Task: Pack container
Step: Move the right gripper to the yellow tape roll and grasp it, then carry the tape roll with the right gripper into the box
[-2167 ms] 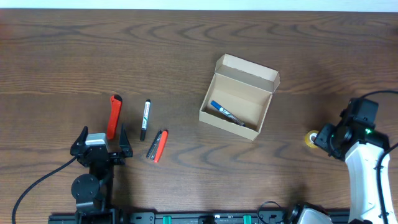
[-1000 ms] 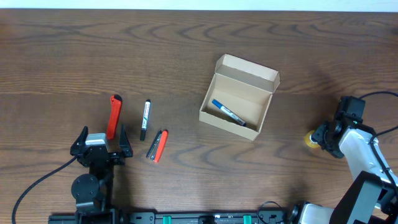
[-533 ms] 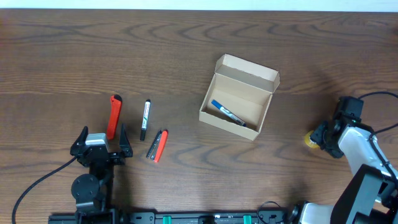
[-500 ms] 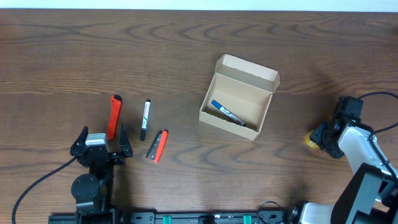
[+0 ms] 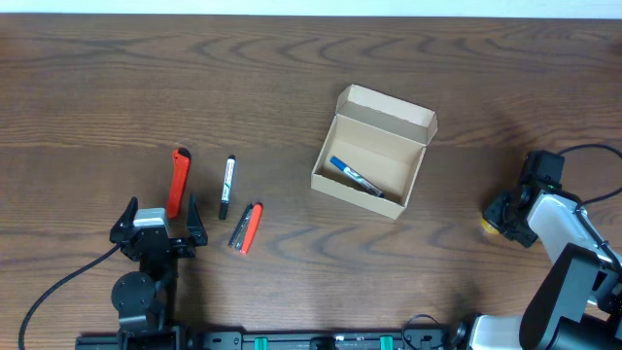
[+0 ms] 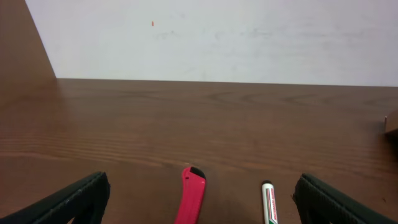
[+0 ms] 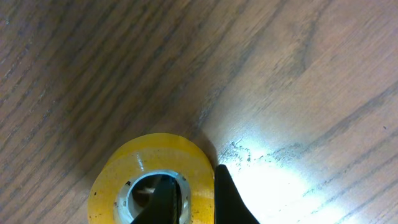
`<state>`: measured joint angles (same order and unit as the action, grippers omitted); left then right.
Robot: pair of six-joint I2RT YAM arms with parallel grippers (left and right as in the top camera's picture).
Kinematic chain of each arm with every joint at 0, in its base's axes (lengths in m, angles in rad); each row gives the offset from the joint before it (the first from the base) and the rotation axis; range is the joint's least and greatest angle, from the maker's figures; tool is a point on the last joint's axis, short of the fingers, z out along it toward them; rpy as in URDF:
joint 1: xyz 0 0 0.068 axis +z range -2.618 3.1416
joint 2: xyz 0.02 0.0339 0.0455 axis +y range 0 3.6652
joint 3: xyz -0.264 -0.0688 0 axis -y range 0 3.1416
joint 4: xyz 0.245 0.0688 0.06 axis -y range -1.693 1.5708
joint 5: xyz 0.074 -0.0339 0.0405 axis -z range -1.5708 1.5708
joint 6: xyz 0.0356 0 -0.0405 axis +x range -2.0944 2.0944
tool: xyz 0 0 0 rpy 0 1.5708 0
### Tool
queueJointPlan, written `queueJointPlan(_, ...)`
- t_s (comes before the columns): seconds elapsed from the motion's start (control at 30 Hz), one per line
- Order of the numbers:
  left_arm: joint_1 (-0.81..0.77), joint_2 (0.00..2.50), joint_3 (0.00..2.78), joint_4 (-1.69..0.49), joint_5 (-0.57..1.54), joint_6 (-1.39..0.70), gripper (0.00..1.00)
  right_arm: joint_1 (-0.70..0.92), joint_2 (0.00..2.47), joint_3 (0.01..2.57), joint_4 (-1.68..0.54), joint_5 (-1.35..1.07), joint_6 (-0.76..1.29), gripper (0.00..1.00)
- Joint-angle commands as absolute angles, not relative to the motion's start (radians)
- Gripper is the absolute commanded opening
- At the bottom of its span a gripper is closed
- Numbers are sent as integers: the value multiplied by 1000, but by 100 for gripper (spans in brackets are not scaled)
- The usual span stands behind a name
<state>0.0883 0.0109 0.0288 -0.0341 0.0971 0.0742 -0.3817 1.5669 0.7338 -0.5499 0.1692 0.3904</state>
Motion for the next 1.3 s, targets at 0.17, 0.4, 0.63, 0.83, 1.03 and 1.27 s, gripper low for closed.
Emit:
queueJointPlan(0.17, 84, 4, 4, -68, 101, 64, 95, -385, 1613, 716, -525, 100, 371, 1)
queueJointPlan(0.4, 84, 4, 4, -68, 101, 64, 95, -382, 1590, 761, -529, -61, 225, 1)
queueJointPlan(0.63, 84, 4, 4, -68, 101, 64, 95, -327, 1497, 942, -643, -221, 15, 1)
queueJointPlan(0.83, 84, 4, 4, -68, 101, 64, 95, -186, 1439, 1155, -768, -297, -310, 1)
queueJointPlan(1.03, 84, 4, 5, -68, 101, 64, 95, 8, 1438, 1337, -939, -264, -669, 1)
queueJointPlan(1.27, 84, 4, 4, -68, 101, 64, 95, 161, 1477, 1478, -1045, -178, -779, 1)
